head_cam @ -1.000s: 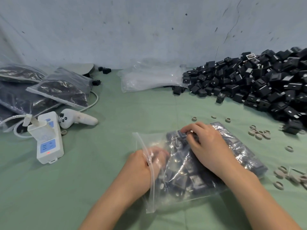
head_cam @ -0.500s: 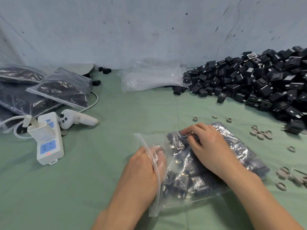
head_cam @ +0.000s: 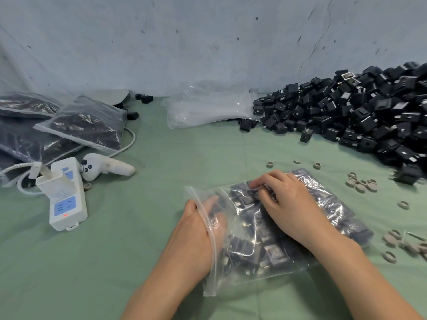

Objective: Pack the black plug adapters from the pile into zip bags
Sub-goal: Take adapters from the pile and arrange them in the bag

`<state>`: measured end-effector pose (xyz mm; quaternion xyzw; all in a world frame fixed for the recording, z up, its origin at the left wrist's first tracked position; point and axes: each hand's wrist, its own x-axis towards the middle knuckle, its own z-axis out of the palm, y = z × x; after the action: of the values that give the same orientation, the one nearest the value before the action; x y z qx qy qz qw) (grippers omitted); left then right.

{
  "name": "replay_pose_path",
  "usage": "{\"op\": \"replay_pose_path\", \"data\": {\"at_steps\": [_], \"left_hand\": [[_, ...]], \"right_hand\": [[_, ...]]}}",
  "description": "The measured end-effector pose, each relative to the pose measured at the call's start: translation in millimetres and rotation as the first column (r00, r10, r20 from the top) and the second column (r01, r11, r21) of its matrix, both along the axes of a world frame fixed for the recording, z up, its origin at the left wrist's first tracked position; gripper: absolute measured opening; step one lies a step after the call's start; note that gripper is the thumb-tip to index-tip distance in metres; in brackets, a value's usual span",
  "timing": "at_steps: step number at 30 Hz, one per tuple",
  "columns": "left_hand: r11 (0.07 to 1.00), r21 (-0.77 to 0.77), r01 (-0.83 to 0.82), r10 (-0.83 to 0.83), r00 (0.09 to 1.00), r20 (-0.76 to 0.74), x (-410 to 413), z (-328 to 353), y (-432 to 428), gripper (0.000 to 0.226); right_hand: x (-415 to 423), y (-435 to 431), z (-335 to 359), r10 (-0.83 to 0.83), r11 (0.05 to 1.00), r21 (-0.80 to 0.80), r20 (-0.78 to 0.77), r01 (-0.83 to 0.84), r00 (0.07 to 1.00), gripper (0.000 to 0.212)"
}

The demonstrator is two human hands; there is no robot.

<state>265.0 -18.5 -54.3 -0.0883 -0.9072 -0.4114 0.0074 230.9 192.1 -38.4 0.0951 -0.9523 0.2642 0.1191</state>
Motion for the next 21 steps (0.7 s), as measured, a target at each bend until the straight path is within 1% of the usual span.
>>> {"op": "replay_pose_path", "data": {"at_steps": [3,5,10,12,14,17,21], "left_hand": [[0.998,0.025,0.054,-0.054,0.999,-0.005,-2.5,3.4,0.2,0.051],[0.997,0.049,0.059,-0.06,0.998,0.012,-2.3,5.9,1.2,0.052],[0.996,0.086,-0.037,0.034,0.999,0.035,1.3,3.4,3.1,0.019],[0.998,0.059,-0.037,0.035,0.999,0.039,0.8,2.8,4.0,0.013],[1.0,0.013,-0.014,0.014,1.0,0.025,-0.5,2.5,3.9,0.017],[1.0,-0.006,0.022,-0.022,0.999,0.024,-2.7,2.0,2.2,0.021],[0.997,0.005,0.076,-0.076,0.994,0.076,-4.0,0.5,0.2,0.046]], "right_hand": [[0.5,0.2,-0.1,0.0,1.0,-0.003,-0.005,0.0,1.0,0.025],[1.0,0.3,-0.2,0.001,1.0,-0.004,-0.01,-0.001,1.0,0.024],[0.9,-0.2,-0.6,0.002,1.0,0.0,-0.012,-0.002,1.0,0.024],[0.8,-0.1,-0.6,0.001,1.0,-0.001,-0.011,-0.001,1.0,0.024],[1.0,0.0,-0.8,-0.001,1.0,-0.003,-0.015,0.001,1.0,0.024],[0.7,0.3,-1.1,-0.002,1.0,0.001,-0.013,0.002,1.0,0.024],[-0.1,-0.1,-1.6,-0.006,1.0,0.001,-0.011,0.006,1.0,0.023]]}}
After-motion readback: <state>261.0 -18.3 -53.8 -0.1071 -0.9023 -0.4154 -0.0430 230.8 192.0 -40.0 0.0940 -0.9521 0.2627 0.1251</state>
